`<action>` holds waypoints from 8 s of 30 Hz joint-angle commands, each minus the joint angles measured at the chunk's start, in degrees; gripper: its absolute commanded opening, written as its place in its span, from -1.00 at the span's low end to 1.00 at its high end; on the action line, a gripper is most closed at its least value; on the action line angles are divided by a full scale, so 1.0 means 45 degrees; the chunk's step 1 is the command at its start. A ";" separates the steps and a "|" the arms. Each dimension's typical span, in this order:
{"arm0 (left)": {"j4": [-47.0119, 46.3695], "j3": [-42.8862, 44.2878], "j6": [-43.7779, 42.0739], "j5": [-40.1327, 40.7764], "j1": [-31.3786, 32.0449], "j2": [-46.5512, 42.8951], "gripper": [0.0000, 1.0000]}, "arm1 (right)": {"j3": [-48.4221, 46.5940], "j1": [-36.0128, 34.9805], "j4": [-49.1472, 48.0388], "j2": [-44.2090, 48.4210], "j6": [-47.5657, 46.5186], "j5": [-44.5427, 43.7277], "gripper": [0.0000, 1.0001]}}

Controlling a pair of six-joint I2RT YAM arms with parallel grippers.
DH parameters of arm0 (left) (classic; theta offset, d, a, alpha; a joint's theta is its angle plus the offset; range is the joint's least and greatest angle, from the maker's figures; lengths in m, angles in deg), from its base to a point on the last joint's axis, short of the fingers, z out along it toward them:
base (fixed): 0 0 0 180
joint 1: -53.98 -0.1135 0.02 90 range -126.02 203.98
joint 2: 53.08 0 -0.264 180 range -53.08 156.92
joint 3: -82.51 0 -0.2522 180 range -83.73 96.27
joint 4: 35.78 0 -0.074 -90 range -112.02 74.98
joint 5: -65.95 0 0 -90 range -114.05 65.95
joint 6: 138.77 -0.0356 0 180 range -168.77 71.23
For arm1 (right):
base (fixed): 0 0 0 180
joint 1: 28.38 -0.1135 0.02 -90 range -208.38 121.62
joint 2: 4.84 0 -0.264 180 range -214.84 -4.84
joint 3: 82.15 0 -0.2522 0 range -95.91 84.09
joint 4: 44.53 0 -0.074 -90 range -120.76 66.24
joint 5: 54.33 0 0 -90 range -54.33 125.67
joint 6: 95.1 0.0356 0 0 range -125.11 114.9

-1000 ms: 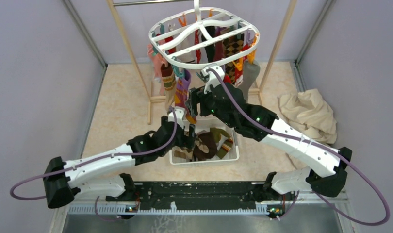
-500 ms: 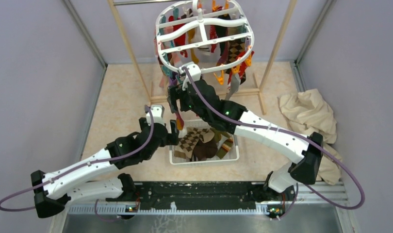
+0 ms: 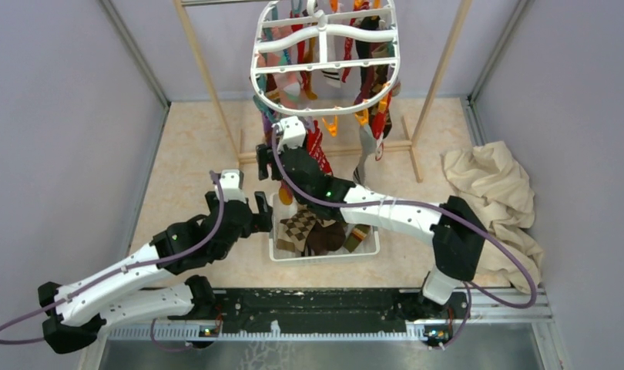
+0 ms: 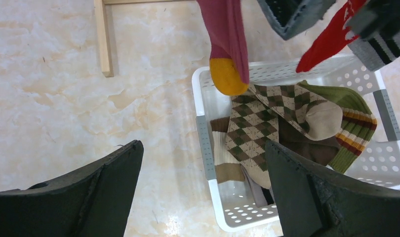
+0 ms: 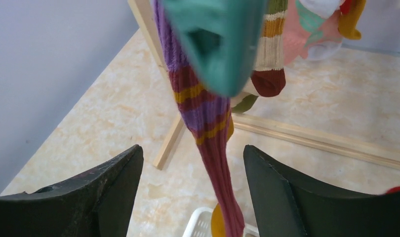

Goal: Remove the socks clipped to the hanger
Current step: Place the sock in the bin, then adjust the hanger on the clothesline.

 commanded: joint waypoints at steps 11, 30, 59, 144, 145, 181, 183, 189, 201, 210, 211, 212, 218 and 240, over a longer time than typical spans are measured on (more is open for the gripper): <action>0.0406 -0.0082 0.0102 0.0160 -0.0010 -0.0512 0.97 | 0.1075 0.0138 -0.2678 0.0310 0.0109 -0.1851 -0.71; -0.0902 0.0177 -0.0725 0.0060 -0.0021 0.0278 0.97 | 0.4288 0.3627 0.0375 0.6610 0.0275 -0.0153 -0.89; -0.4959 0.0445 -0.3480 -0.0563 -0.1886 0.2467 0.97 | 0.1888 1.2465 0.2624 0.4906 0.3054 0.6442 -0.88; -0.9325 0.4486 -0.7201 -0.2296 -0.1540 0.6698 -0.65 | 0.2374 1.2008 0.6787 1.0668 0.1809 1.4740 0.12; -0.9334 0.4596 -0.7225 -0.2247 -0.1455 0.6857 -0.65 | 0.2255 1.1734 0.6910 1.0700 0.1660 1.4878 0.12; -0.4775 0.7162 -0.4904 -0.0517 0.0041 0.7610 -0.56 | 0.6096 0.2869 -0.1519 0.6657 0.0403 0.4705 0.25; -0.4757 0.7178 -0.4882 -0.0530 0.0046 0.7579 -0.54 | 0.6155 0.2872 -0.1790 0.6584 0.0421 0.4448 0.24; -0.4672 0.7215 -0.4733 -0.0669 0.0060 0.7461 -0.50 | 0.6326 0.2857 -0.2638 0.6021 0.0720 0.4478 0.20; -0.4129 0.6874 -0.4706 -0.0319 0.0042 0.6694 0.01 | 0.6249 0.2884 -0.2457 0.5878 0.0623 0.4019 -0.71; -0.3183 0.5955 -0.4205 0.0465 0.0041 0.4930 0.12 | 0.6095 0.4127 -0.1086 0.6897 0.0259 0.4123 -0.71; -0.3100 0.5951 -0.4165 0.0495 0.0053 0.4782 0.13 | 0.6023 0.4362 -0.0915 0.6989 0.0245 0.4166 -0.71; -0.3021 0.5955 -0.4136 0.0518 0.0043 0.4652 0.13 | 0.5949 0.4592 -0.0745 0.7052 0.0190 0.4205 -0.71; -0.2603 0.6189 -0.4093 0.0599 0.0052 0.4228 0.15 | 0.5256 0.6003 0.0115 0.7118 0.0102 0.4766 -0.72; -0.1923 0.3227 -0.3004 -0.0137 -0.3076 0.2591 0.46 | 0.4071 0.1698 0.0256 0.6005 -0.0444 0.4802 -0.17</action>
